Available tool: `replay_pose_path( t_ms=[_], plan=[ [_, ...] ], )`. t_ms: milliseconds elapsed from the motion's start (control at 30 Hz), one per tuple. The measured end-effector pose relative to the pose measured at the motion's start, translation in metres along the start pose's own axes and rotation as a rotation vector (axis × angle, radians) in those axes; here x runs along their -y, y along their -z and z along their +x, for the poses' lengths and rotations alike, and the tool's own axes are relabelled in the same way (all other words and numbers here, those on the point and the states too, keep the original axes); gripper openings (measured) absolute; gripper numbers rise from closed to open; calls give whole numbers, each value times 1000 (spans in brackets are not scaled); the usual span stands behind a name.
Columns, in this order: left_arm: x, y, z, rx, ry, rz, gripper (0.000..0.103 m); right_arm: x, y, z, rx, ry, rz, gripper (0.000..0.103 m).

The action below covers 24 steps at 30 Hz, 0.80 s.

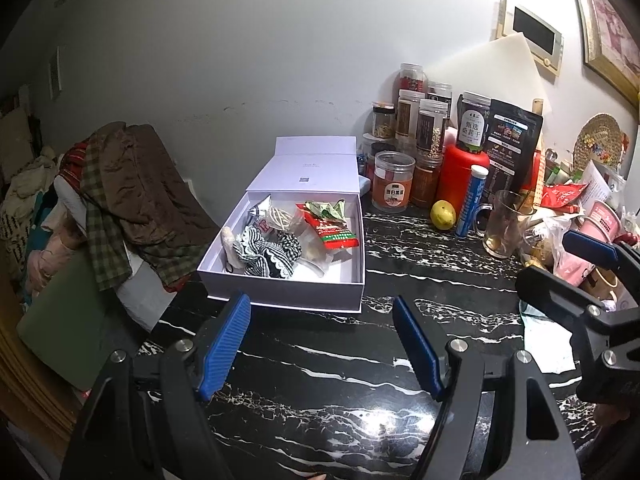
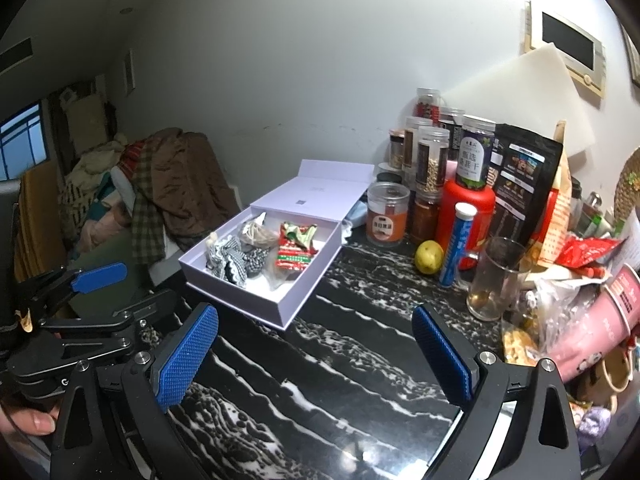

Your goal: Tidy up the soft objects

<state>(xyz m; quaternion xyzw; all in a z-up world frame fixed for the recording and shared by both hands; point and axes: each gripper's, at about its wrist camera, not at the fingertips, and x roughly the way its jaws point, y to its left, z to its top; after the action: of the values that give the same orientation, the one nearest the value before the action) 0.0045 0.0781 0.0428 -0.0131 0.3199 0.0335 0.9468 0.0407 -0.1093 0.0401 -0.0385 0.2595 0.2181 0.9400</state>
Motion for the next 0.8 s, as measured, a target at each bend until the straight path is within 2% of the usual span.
replay_pose_path(
  t_ms=[100,800],
  plan=[
    [0,-1,-4,6,28,-9,73,0,-1,-1,-6,-3,5,99],
    [3,-6,-7,30,4,7,73,4,-4,3,5,-14,9,99]
  ],
)
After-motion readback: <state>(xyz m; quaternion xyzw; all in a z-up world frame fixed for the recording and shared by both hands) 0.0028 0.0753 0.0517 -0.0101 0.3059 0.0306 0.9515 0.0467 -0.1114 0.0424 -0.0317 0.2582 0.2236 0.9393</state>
